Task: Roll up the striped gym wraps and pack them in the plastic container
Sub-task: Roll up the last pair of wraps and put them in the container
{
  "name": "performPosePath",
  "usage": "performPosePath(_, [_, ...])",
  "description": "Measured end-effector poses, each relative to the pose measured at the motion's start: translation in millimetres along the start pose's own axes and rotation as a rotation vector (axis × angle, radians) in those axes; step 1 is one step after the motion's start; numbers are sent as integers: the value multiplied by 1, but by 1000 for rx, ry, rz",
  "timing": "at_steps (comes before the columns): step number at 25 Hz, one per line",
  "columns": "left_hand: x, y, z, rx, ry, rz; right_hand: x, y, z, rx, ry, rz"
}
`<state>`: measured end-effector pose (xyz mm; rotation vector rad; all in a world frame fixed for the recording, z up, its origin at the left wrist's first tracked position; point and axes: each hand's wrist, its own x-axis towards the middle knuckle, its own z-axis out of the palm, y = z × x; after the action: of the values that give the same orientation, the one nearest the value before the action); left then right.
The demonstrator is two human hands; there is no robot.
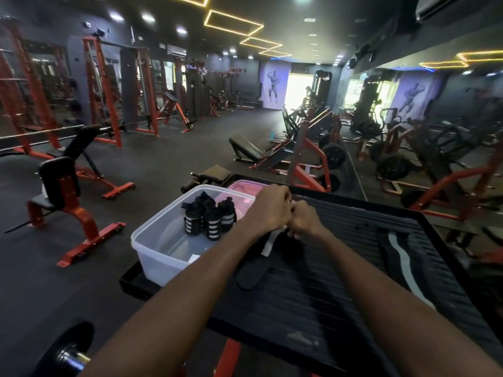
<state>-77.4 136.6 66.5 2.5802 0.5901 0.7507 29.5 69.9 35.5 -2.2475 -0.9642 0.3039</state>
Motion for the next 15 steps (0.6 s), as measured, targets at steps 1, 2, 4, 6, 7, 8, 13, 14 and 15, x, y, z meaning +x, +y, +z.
performPosePath(1, [3, 2, 14, -1, -67, -24, 0, 13, 4, 77, -21, 89])
performPosePath(2, [4, 2, 27, -3, -131, -61, -1, 24, 8, 169, -24, 168])
performPosePath(4, [4, -3, 50, -12, -252, -203, -1, 42, 17, 359, -26, 254])
performPosePath(6, [-1, -11, 67, 23, -372, -366, -2, 50, 22, 537, 6, 290])
performPosePath(7, [-4, -15, 73, 57, -429, -404, -4, 50, 23, 606, 29, 308])
performPosePath(8, [-6, -19, 77, 92, -466, -403, -6, 48, 22, 649, 42, 328])
performPosePath(13, [-7, -18, 86, 65, -367, -312, -6, 55, 14, 676, 52, 405])
performPosePath(14, [-6, -14, 88, 40, -349, -302, -6, 58, 11, 661, 86, 427])
performPosePath(15, [-7, -8, 88, 5, -330, -301, -7, 61, 7, 653, 115, 437])
